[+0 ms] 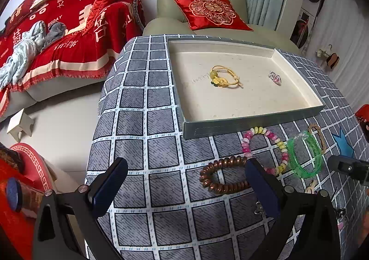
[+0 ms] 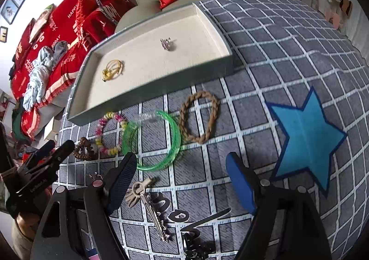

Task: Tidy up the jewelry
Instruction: 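Move both tools back out of the tray toward the jewelry, then grasp the brown coiled bracelet with the left tool while the right tool grasps the green bangle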

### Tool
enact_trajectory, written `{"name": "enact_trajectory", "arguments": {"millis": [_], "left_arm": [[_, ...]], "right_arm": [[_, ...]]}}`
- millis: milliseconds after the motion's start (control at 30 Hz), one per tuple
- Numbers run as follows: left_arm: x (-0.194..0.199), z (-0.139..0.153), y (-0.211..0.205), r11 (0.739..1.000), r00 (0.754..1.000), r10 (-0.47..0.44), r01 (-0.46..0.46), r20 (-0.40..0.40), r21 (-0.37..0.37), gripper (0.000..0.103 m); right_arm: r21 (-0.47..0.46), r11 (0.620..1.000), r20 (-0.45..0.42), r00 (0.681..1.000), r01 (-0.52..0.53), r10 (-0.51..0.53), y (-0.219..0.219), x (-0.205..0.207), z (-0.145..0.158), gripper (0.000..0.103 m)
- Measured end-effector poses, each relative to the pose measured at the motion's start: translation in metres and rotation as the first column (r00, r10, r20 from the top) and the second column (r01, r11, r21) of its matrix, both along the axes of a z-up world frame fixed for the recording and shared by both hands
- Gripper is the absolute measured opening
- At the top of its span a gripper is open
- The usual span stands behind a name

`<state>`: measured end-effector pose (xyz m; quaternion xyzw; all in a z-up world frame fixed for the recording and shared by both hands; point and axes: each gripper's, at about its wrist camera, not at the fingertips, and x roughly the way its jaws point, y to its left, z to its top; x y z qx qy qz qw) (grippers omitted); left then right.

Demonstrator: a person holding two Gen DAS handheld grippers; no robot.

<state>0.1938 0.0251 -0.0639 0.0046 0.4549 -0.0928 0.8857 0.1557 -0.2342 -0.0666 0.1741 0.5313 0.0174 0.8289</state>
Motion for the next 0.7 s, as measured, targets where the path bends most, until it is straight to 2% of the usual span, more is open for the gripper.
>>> {"name": "enact_trajectory", "arguments": {"millis": [267, 333, 400, 533, 633, 700], "left_arm": [[0.006, -0.014, -0.004, 0.999, 0.998, -0.053, 0.053, -0.034, 0.007, 0.103], [0.006, -0.017, -0.004, 0.998, 0.997, -0.061, 0.061, -0.049, -0.001, 0.097], [0.009, -0.02, -0.003, 0.998, 0.996, -0.066, 0.065, -0.064, -0.009, 0.097], [0.007, -0.021, -0.005, 0.997, 0.995, -0.075, 0.074, -0.067, -0.007, 0.09], [0.005, -0.021, -0.008, 0.997, 0.995, -0.077, 0.078, -0.062, 0.013, 0.089], [0.003, -0.021, -0.01, 0.996, 0.995, -0.083, 0.084, -0.063, 0.018, 0.083]], "right_arm": [[-0.018, 0.999, -0.023, 0.999, 0.034, -0.034, 0.011, 0.001, -0.011, 0.082], [-0.038, 0.998, -0.016, 0.999, 0.04, -0.04, 0.016, 0.002, -0.011, 0.082], [-0.056, 0.998, -0.015, 0.999, 0.041, -0.041, 0.02, 0.005, -0.011, 0.075], [-0.104, 0.994, -0.017, 0.999, 0.034, -0.036, 0.031, 0.008, -0.011, 0.066], [-0.144, 0.989, -0.018, 0.999, 0.028, -0.031, 0.038, 0.009, -0.011, 0.053], [-0.17, 0.985, -0.019, 0.999, 0.024, -0.027, 0.042, 0.009, -0.01, 0.044]]}}
